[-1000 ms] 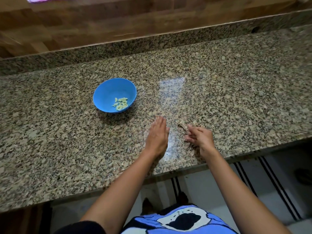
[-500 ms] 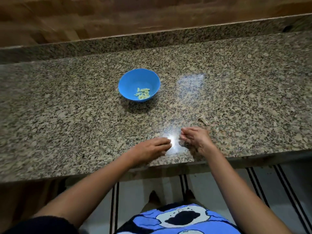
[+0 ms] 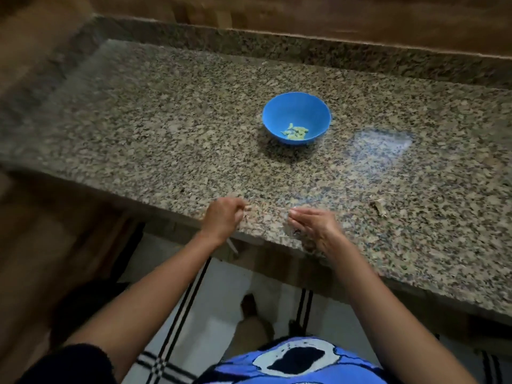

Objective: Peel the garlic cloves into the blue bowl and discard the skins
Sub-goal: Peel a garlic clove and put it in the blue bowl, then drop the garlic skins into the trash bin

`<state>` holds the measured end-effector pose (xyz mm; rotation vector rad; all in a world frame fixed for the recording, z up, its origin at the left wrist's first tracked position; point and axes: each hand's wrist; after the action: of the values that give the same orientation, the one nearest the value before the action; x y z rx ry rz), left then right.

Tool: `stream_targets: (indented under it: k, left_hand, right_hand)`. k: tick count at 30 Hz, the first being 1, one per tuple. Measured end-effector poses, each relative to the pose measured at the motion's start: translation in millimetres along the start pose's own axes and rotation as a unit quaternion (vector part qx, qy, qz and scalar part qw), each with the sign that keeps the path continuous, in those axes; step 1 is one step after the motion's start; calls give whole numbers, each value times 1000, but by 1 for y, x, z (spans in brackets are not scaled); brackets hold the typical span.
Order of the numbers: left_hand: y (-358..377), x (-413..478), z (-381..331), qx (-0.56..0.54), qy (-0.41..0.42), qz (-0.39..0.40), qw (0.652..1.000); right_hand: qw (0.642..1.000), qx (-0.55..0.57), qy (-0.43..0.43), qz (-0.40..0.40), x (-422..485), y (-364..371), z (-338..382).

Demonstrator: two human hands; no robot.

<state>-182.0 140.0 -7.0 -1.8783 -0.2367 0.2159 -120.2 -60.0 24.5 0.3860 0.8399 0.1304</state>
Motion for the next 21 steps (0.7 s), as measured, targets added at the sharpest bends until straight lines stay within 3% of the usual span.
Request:
stream_targets:
  k: [1,2,3,4,5,6,7,9,13,17,18,21]
  left_hand:
    - [-4,2,-4,-145,-149,22,978]
    - [-9,3,-2,-335,-274,40,900]
    - [-18,1,1,-516,-350,40,781]
    - [-27,-6,10,-648,-384,18,657]
    - [-34,-16,23,-724,-394,-12,566]
    - [-41,-30,38,-766,-395,-47,505]
    - [-50,-46,54,-791,-389,-83,464]
    - [-66,-83,92,-810,-382,-161,414]
    - [-77,-161,184,-790,-398,-312,347]
    - [-69,-221,274,-770,-414,-420,244]
    - [-64,-231,294,-764,-418,-435,229]
    - [-54,-252,353,-747,-448,-445,208]
  right_hand:
    - [1000,-8,6,13,0,5,-2]
    - [999,-23,12,31,1,13,-4]
    - [998,-37,17,55,2,23,-8]
    - [995,-48,24,82,4,37,-13]
    - [991,-63,36,111,6,53,-19]
    - [985,-88,52,139,8,72,-27]
    - [977,-116,70,167,9,94,-38]
    - [956,-156,101,225,8,143,-68]
    - [903,-257,122,322,-2,240,-152]
    - [819,-346,175,423,-2,322,-236]
    - [810,-356,182,429,3,337,-258]
    - [831,-371,185,370,26,382,-318]
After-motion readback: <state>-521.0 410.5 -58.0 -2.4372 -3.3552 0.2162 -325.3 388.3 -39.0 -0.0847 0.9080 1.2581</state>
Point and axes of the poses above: each hand's wrist, its own x-axis towards the middle knuckle, its own y-axis out of the palm, z = x × y, and after that the axes turned 9 degrees about x, right-handed
